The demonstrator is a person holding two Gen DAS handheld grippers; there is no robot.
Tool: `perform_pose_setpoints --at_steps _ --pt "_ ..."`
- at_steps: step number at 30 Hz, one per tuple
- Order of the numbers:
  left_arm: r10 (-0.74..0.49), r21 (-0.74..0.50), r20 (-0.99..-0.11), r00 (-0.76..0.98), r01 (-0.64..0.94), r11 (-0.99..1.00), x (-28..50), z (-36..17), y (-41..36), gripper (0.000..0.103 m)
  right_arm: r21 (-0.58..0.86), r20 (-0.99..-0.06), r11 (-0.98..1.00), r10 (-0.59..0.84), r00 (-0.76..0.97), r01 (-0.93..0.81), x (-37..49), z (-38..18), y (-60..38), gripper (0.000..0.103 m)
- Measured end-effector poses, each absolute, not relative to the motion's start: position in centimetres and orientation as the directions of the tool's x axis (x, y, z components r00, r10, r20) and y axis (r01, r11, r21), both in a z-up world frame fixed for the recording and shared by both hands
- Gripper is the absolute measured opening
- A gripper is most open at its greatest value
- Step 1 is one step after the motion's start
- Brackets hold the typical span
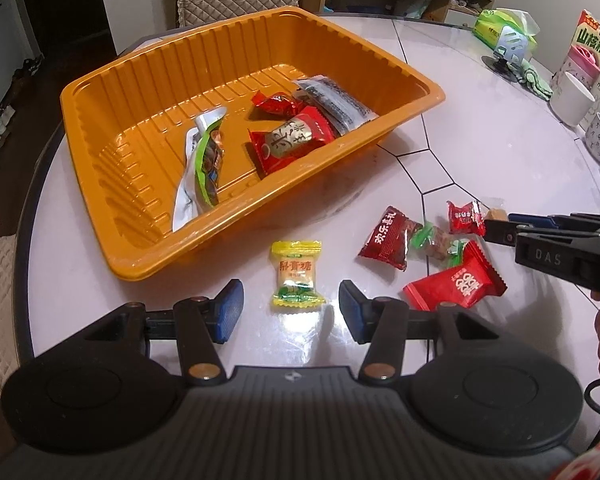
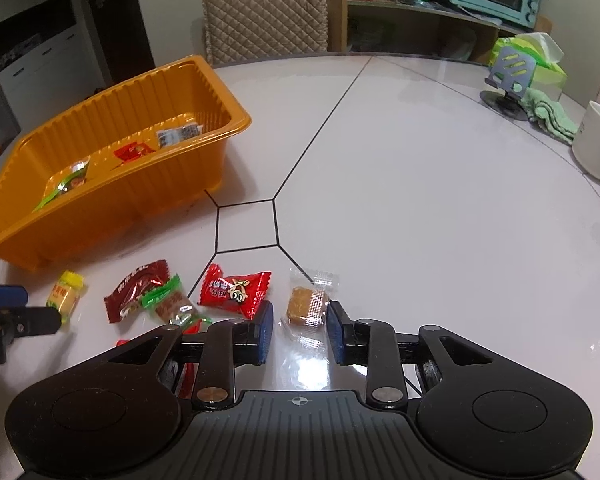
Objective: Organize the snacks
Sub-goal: 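Grasp the clear biscuit packet with the right gripper while the left grasps the yellow-green candy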
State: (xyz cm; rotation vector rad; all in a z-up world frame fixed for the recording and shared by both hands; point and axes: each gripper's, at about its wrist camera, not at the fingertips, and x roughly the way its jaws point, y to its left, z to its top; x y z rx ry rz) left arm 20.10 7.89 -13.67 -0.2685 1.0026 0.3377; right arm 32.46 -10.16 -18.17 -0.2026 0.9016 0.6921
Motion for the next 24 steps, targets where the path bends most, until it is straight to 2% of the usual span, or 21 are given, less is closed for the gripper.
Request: perform_pose_setpoints --at_steps 2,5,19,21,24 --pt "0.155 -0.063 -0.856 0.493 -0.397 0.916 20.2 -13.8 7.9 0.048 0.107 -0.775 0.762 0.466 0.427 -0.639 32.4 -18.2 -10.1 0.03" --pt "0.158 -0.059 -0.857 0.491 -0.399 0.915 20.3 -14.0 8.0 0.048 0.094 -0.776 0.765 0.458 0.435 -0.637 32.4 -18.2 -10.2 0.022" --pt "0.167 -0.048 -0.857 0.487 -0.398 0.916 20.8 -14.7 8.0 0.047 0.176 -0.784 0.769 0.487 0.385 -0.615 32.7 -18.0 -12.2 0.022" --pt "0.169 -0.045 -0.856 0.488 -0.397 0.917 21.0 -14.8 7.9 0.038 0.179 -0.785 0.769 0.487 0.382 -0.614 32.7 -18.0 -12.4 0.022" --pt "0.175 -0.039 -0.855 0.487 -0.398 0.917 21.4 -14.9 7.9 0.034 0.185 -0.786 0.771 0.488 0.379 -0.609 32.7 -18.0 -12.5 0.022"
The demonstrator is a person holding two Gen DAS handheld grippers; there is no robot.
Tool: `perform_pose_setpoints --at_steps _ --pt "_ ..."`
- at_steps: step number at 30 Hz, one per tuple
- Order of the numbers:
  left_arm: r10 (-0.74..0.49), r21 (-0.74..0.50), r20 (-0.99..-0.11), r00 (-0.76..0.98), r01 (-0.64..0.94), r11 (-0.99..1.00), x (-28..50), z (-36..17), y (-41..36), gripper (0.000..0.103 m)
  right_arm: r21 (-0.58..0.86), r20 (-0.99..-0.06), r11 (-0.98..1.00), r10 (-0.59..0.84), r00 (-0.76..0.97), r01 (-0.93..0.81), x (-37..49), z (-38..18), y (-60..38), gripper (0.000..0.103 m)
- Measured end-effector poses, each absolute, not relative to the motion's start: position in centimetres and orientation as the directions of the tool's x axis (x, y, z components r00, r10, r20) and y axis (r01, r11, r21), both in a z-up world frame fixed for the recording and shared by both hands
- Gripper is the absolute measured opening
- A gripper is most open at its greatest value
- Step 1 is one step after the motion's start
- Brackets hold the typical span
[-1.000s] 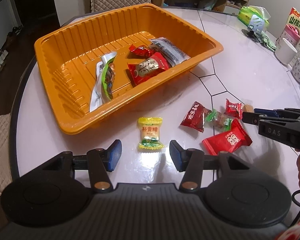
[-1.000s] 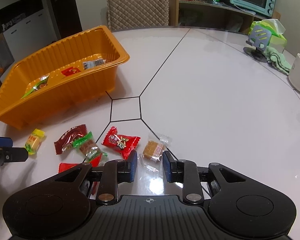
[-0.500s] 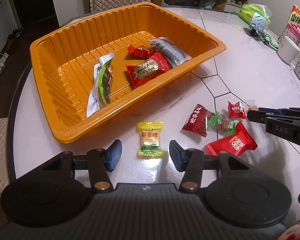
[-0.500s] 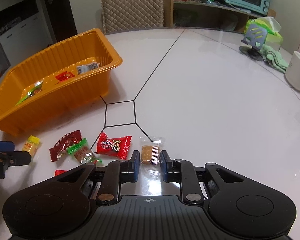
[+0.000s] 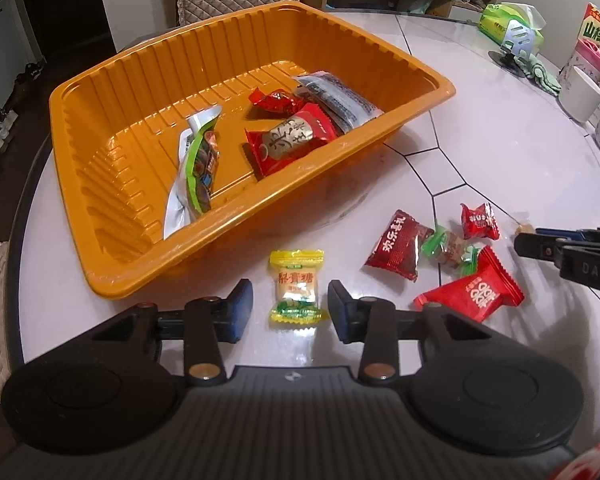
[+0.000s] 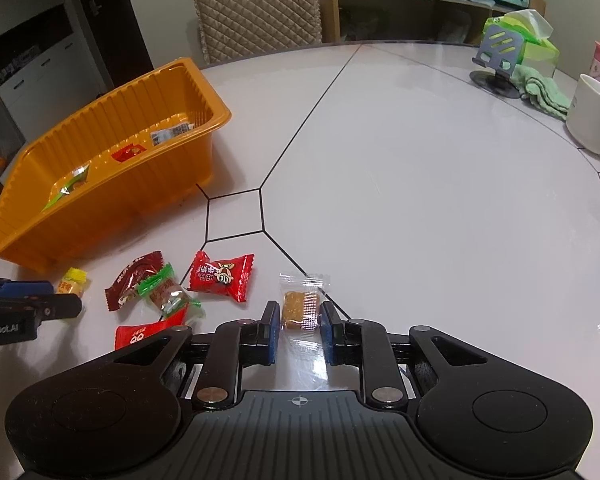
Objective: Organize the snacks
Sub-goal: 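Grasp the clear biscuit packet with the right gripper while the left grasps the yellow-green candy, then carry the biscuit packet and yellow-green candy over the orange tray with both grippers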
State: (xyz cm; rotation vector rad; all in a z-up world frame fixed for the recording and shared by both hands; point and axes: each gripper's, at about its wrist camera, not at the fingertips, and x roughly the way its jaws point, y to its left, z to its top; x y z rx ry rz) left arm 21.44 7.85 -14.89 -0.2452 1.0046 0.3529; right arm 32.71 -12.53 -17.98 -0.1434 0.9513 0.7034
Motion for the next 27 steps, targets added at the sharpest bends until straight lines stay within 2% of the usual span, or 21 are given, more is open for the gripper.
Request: perform_pose_setpoints --at_steps 4,27 --pt "0.173 -0.034 -0.854 0.49 -0.385 0.922 21.8 -14.9 7.6 0.019 0.189 -0.785 0.771 0.491 0.378 -0.608 32.7 -17.9 -12.6 0.022" --pt "0.165 -0.046 -0.829 0.534 -0.36 0.932 18.3 -12.2 6.1 0.018 0.221 -0.746 0.709 0.565 0.353 -0.67 29.9 -14.8 -13.2 0.022"
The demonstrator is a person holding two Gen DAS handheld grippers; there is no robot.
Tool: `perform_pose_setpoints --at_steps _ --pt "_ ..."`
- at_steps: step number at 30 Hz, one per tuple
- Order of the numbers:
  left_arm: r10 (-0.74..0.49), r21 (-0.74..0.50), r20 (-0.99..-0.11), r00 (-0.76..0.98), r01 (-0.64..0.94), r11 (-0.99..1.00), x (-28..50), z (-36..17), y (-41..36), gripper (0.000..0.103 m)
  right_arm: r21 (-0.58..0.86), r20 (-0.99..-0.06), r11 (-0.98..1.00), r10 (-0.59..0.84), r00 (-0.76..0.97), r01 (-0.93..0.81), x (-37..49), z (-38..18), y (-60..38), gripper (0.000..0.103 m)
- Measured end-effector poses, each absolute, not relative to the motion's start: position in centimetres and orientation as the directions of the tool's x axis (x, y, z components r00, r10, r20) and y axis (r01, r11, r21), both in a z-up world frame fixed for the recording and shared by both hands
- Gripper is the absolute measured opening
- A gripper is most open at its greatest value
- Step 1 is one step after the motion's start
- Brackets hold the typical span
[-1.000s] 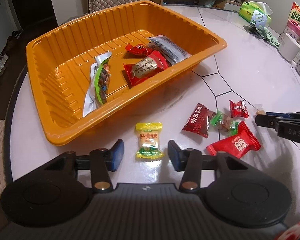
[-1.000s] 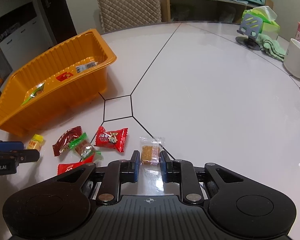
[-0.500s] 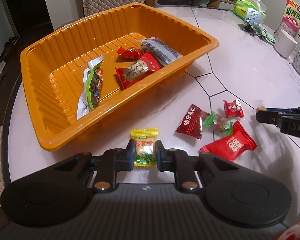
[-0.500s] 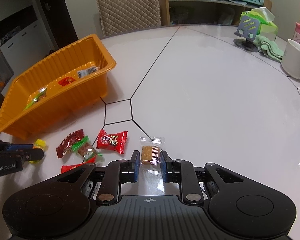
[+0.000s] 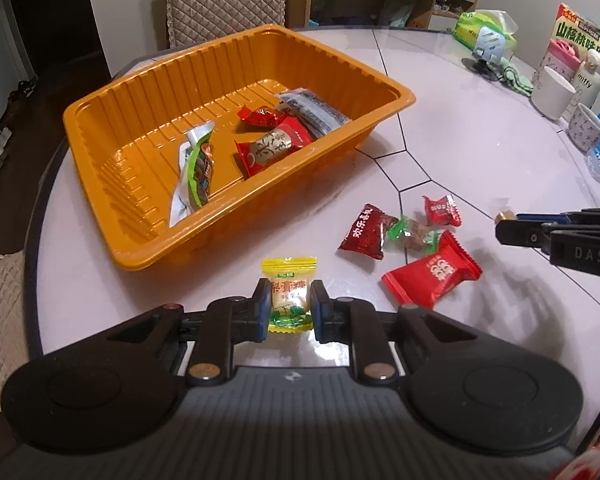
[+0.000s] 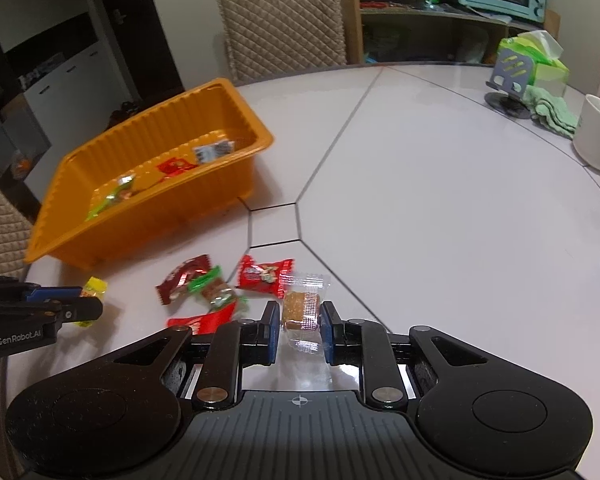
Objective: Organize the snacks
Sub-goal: 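Carry the biscuit packet and yellow-green candy over the orange tray with both grippers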
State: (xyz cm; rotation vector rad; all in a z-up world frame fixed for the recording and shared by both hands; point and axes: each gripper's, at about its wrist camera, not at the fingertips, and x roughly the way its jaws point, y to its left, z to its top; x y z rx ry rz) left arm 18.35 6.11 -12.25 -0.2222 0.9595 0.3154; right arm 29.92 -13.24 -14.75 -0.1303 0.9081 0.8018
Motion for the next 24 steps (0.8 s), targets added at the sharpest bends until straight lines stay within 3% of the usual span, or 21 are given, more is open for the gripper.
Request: perform_pose_setpoints --at_steps 24 --pt "0.224 -0.114 -0.758 0.612 -0.463 0.879 14.6 -5.5 8.4 0.018 0.334 -0.637 0.441 0.757 0.145 -0.833 26.7 -8.8 -5.0 0.022"
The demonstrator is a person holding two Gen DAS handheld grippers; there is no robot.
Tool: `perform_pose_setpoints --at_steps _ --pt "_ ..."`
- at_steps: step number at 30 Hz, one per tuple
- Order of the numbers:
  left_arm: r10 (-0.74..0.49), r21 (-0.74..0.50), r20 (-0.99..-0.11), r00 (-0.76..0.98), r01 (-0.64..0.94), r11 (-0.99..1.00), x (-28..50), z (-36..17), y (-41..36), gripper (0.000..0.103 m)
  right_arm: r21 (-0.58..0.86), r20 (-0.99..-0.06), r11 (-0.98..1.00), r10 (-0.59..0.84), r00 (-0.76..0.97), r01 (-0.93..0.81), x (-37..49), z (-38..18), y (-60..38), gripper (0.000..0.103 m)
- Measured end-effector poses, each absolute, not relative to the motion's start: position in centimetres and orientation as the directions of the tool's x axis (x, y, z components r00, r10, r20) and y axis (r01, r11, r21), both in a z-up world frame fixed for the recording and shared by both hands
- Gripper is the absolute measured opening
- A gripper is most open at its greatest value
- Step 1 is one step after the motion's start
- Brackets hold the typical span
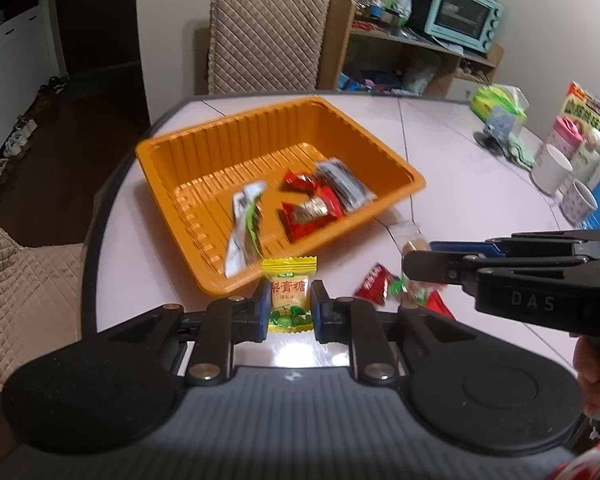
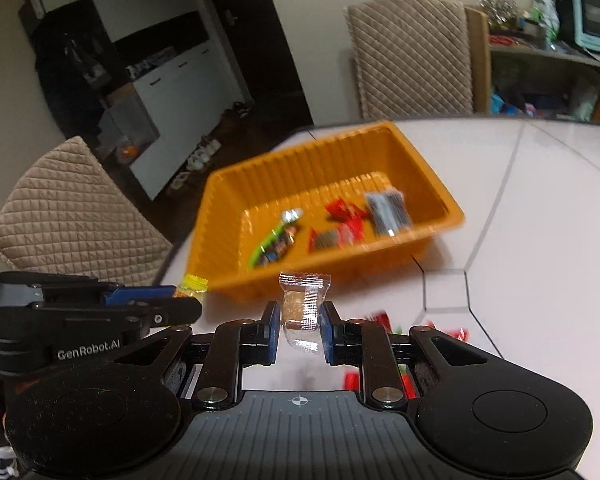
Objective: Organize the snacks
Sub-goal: 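Carry the biscuit packet and yellow-green candy over the orange tray with both grippers, then open both grippers dropping the biscuit packet and yellow-green candy into the tray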
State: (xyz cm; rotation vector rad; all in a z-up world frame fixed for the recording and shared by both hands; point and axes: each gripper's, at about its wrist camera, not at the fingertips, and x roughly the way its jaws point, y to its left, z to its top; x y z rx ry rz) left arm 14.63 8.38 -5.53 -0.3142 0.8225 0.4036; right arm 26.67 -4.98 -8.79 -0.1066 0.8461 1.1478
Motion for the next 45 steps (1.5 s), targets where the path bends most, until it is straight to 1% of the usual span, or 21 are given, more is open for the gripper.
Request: perform_pose_setpoints --at_steps 10,28,40,45 --pt "0.268 -0.102 -0.741 0.615 -0.499 0.86 16.5 -5.0 12.1 0.018 0.317 -0.603 0.4 0.785 0.143 -0.86 28.6 -8.2 0.6 0.022" --pt "0.29 -0.077 -0.781 0.553 -0.546 0.834 23.3 -8.3 20.2 0.018 0.314 -0.646 0.419 0.752 0.131 -0.852 35.4 -12.5 9.4 0.022" --pt "0.297 -0.055 -0.795 0.529 -0.55 0.833 25.4 -9.8 22.2 0.018 0.313 -0.659 0.427 0.741 0.129 -0.848 37.2 -14.1 11.8 0.022" --pt "0.306 -0.049 -0.797 0.52 -0.561 0.827 25.6 -10.0 22.2 0.018 0.332 -0.643 0.436 0.753 0.137 -0.836 37.3 -14.1 11.9 0.022"
